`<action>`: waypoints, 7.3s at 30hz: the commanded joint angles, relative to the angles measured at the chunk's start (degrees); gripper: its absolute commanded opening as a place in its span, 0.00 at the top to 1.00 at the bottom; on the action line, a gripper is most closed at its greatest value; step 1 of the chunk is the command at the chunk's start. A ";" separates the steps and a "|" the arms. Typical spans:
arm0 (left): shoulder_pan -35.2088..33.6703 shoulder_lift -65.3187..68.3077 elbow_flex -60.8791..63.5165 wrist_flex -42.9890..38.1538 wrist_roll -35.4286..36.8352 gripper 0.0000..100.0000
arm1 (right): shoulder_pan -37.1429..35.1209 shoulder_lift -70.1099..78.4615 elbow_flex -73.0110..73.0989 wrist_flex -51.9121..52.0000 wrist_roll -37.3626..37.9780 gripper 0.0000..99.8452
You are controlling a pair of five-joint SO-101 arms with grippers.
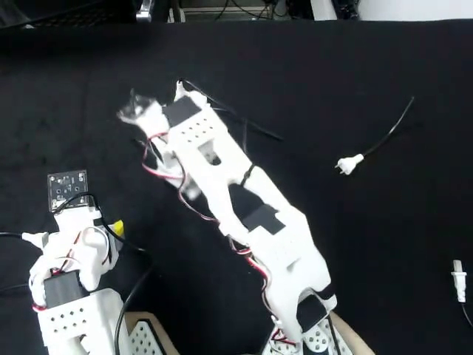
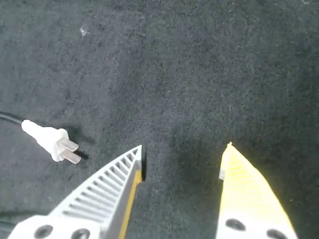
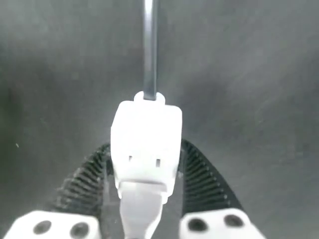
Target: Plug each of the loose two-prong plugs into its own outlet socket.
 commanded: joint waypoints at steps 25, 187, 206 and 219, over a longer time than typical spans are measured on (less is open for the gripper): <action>2.86 -0.26 -0.40 0.70 -0.62 0.74 | 16.00 22.73 -50.24 -13.10 0.18 0.99; -43.74 166.42 -178.95 26.29 -24.97 0.93 | 97.32 -18.07 9.80 1.76 32.44 0.55; -41.54 139.43 -178.95 26.55 -24.62 0.97 | 97.85 -18.15 16.13 1.76 32.79 0.55; -30.81 113.23 -161.27 33.49 -20.13 0.97 | 101.19 -18.33 15.78 0.53 34.20 0.55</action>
